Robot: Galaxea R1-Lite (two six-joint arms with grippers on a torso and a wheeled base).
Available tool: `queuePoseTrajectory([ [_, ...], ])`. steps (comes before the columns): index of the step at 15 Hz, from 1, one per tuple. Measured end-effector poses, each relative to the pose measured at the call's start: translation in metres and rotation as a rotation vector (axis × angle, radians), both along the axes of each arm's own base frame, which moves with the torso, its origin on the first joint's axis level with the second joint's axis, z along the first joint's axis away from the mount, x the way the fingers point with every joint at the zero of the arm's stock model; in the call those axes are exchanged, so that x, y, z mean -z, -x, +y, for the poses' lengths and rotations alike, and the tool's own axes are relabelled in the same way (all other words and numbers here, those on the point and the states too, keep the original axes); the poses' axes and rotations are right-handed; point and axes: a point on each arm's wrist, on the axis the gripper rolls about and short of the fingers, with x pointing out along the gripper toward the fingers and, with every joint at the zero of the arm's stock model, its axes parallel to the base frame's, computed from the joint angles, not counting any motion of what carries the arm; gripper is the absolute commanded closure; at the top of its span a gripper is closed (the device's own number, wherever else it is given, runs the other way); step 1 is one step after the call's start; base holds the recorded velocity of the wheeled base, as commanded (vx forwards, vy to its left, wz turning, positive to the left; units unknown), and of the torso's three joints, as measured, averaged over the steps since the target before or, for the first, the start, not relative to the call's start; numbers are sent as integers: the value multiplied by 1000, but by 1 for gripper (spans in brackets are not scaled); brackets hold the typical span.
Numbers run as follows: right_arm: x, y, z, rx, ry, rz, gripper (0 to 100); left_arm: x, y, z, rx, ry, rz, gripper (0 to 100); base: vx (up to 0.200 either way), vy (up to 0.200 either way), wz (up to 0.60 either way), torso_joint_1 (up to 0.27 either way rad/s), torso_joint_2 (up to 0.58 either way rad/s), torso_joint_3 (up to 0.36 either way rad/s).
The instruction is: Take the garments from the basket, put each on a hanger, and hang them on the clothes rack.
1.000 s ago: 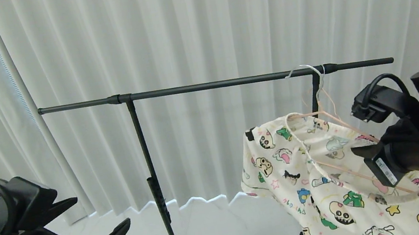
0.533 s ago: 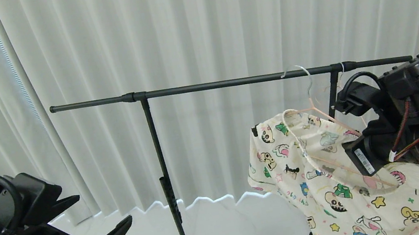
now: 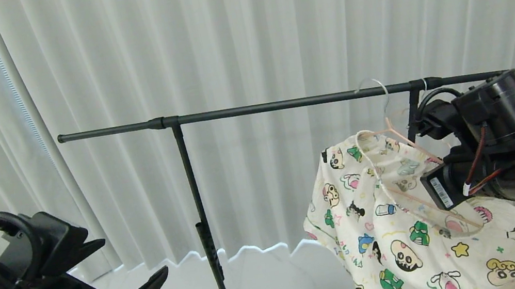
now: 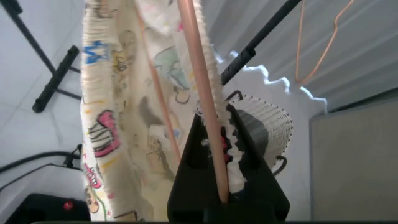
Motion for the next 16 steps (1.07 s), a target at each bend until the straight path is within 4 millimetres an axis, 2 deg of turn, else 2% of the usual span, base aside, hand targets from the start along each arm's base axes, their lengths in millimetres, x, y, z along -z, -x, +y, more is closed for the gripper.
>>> queuePoseTrajectory([
  [6, 6, -19, 8, 40, -36, -22, 100, -3, 3, -15, 97, 5, -12, 0, 200, 0, 0, 4, 6, 2],
  [15, 19, -33, 7, 82, -12, 3, 100, -5, 3, -16, 106, 8, -19, 0, 200, 0, 0, 1, 3, 0],
  [16, 20, -33, 7, 84, -11, 6, 100, -5, 3, -16, 107, 8, -19, 0, 0, 0, 0, 0, 0, 0],
])
